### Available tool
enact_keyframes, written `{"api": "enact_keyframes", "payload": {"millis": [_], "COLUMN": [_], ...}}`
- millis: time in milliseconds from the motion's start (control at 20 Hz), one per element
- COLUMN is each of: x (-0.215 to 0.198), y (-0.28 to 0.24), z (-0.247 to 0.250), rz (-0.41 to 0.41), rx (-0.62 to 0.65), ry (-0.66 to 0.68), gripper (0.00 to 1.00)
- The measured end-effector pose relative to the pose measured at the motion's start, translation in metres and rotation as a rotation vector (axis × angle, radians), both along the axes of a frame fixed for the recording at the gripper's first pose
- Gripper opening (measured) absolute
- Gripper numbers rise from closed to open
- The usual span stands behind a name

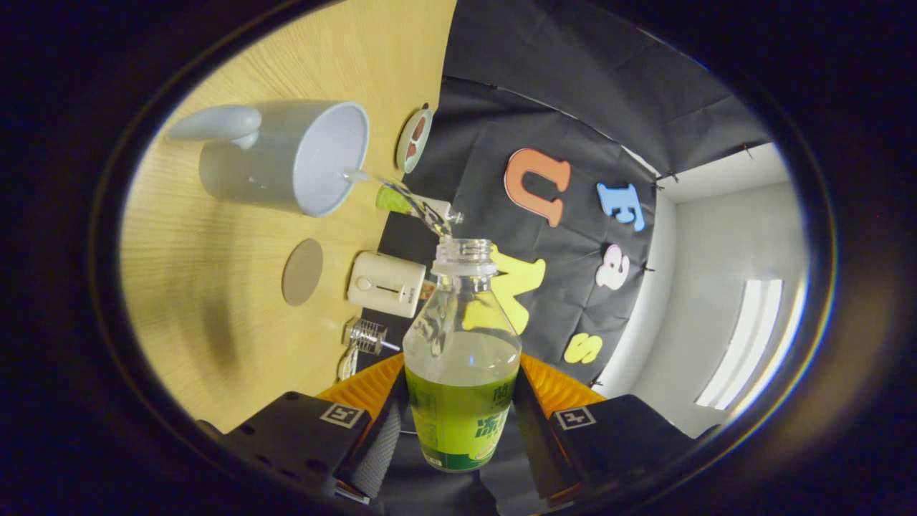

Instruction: Take the bottle from table, then pour the juice into the cup, finally place the bottle on the coaster

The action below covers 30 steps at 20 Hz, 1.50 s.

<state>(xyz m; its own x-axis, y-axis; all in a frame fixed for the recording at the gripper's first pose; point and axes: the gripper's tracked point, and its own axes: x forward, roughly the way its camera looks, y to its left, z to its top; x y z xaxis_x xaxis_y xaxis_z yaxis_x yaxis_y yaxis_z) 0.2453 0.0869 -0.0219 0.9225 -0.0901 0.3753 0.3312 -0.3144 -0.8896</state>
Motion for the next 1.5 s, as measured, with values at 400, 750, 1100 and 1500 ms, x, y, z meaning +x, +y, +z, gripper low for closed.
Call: {"api": "enact_keyframes", "payload": {"millis": [400, 750, 1100, 1500], "x": [-0.0013, 0.0034, 0.0052, 0.0060], "y": [0.0110, 0.0093, 0.0060, 0.0056], "z": [0.0001, 0.0025, 0.0061, 0.0079], "rz": [-0.013, -0.049, -0.109, -0.140], "rx": [-0.064, -0.106, -0.145, -0.212], "ry": [0.000, -0.001, 0.007, 0.005], "gripper": [0.82, 0.82, 0.81, 0.82]}}
